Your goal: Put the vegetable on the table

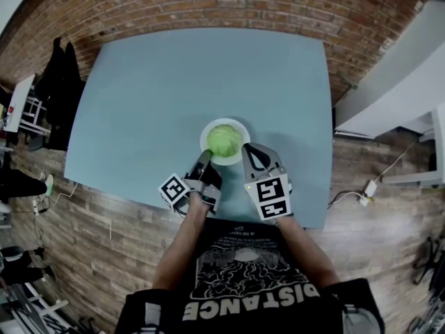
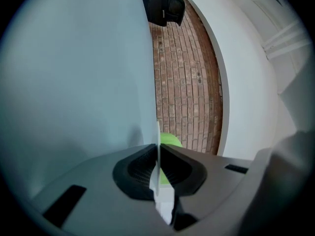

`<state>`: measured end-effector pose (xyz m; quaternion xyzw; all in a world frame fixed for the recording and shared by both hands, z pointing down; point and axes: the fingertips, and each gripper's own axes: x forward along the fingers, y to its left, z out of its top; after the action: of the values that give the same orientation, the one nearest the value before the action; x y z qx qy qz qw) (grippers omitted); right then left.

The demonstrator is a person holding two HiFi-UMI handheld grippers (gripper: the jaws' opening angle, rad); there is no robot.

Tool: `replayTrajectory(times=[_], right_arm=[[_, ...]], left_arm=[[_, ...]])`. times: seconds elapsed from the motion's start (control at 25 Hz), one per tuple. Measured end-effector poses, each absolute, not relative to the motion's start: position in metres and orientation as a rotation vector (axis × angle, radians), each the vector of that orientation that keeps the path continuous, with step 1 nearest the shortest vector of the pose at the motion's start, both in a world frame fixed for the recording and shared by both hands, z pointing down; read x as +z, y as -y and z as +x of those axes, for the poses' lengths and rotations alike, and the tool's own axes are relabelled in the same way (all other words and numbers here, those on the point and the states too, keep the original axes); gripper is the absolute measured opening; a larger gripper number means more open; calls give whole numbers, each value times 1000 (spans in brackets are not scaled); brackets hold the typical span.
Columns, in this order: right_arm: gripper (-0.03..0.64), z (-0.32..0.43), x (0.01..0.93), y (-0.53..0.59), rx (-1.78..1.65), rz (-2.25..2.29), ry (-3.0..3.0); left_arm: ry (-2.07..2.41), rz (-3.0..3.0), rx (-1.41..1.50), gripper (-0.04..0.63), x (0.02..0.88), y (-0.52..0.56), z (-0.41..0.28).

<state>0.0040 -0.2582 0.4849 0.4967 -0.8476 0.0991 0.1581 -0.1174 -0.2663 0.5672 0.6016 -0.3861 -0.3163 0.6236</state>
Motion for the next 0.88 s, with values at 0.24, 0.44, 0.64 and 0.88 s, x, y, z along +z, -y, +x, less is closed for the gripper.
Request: replayTrajectory(times=[0.24, 0.44, 0.64, 0.88], right_arm=[[9, 5, 495, 263, 309, 1413, 2409], [9, 8, 501, 267, 323, 1415, 2396], [9, 8, 503, 270, 331, 1411, 2394], [9, 8, 509, 270, 344, 1403, 2390]], left_arm=[[920, 1361, -646, 23, 585, 269, -115], [941, 1347, -613, 26, 593, 272, -115], [959, 1305, -588, 26, 602, 277, -120], [962, 1285, -542, 26, 608, 278, -121]])
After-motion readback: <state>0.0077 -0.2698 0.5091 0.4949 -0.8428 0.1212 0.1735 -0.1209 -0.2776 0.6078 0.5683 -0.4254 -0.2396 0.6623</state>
